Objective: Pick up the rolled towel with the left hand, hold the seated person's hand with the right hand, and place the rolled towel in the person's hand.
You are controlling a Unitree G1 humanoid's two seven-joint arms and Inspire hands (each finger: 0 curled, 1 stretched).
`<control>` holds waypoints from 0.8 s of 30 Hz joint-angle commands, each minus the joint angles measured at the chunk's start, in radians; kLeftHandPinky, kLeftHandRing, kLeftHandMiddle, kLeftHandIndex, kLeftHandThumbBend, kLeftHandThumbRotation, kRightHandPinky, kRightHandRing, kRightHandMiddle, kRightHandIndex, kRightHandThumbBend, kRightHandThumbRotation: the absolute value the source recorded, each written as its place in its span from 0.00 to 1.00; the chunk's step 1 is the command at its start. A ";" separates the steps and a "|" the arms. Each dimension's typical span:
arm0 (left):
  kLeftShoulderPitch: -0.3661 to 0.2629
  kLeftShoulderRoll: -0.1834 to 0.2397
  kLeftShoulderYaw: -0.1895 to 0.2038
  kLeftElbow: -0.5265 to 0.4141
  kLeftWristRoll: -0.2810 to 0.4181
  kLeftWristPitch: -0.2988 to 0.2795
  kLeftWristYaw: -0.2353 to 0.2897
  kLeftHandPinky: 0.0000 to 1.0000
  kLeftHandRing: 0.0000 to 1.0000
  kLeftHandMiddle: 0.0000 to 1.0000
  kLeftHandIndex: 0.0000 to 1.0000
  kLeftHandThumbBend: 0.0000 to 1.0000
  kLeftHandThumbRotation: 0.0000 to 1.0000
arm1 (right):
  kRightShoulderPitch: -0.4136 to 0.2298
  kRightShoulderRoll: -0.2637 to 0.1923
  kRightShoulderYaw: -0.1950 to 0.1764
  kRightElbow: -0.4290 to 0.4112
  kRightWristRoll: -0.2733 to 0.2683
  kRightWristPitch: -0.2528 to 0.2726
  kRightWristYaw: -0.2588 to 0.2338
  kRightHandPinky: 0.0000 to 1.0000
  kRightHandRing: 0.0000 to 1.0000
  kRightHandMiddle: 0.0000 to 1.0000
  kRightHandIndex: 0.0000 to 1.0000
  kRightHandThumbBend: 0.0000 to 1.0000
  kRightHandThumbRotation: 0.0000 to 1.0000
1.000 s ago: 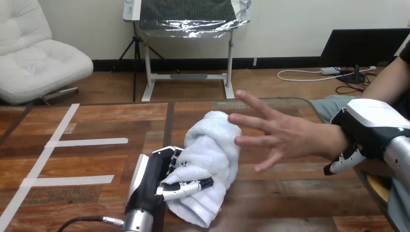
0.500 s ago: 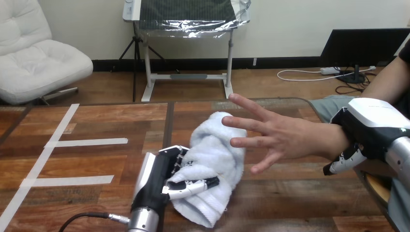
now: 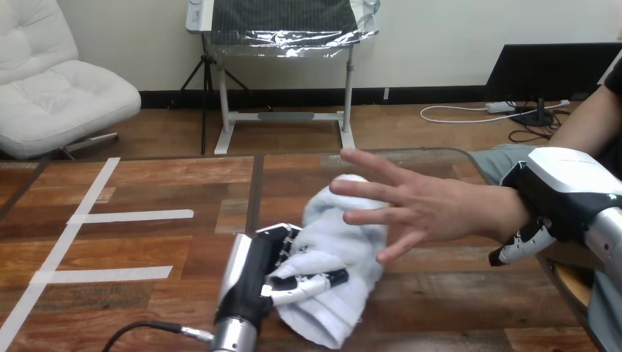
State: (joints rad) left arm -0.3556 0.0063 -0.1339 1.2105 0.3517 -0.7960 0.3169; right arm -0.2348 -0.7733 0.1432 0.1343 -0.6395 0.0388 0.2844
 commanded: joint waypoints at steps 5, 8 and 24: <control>-0.085 -0.034 -0.012 -0.017 -0.003 -0.020 0.017 0.25 0.32 0.41 0.49 0.63 0.22 | -0.059 0.004 -0.065 -0.084 0.041 -0.046 -0.048 0.12 0.18 0.26 0.32 0.77 0.00; -0.087 -0.041 -0.013 -0.018 -0.005 -0.019 0.019 0.26 0.32 0.41 0.49 0.62 0.23 | -0.059 0.006 -0.063 -0.084 0.036 -0.044 -0.049 0.12 0.18 0.26 0.32 0.77 0.00; -0.093 -0.075 -0.010 -0.023 -0.012 -0.020 0.034 0.27 0.33 0.42 0.49 0.63 0.24 | -0.056 0.010 -0.062 -0.075 0.034 -0.047 -0.052 0.12 0.18 0.26 0.31 0.76 0.00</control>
State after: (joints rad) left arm -0.3555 -0.0539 -0.1491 1.2216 0.3525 -0.7898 0.3255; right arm -0.2240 -0.7734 0.1423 0.1343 -0.6396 0.0167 0.2826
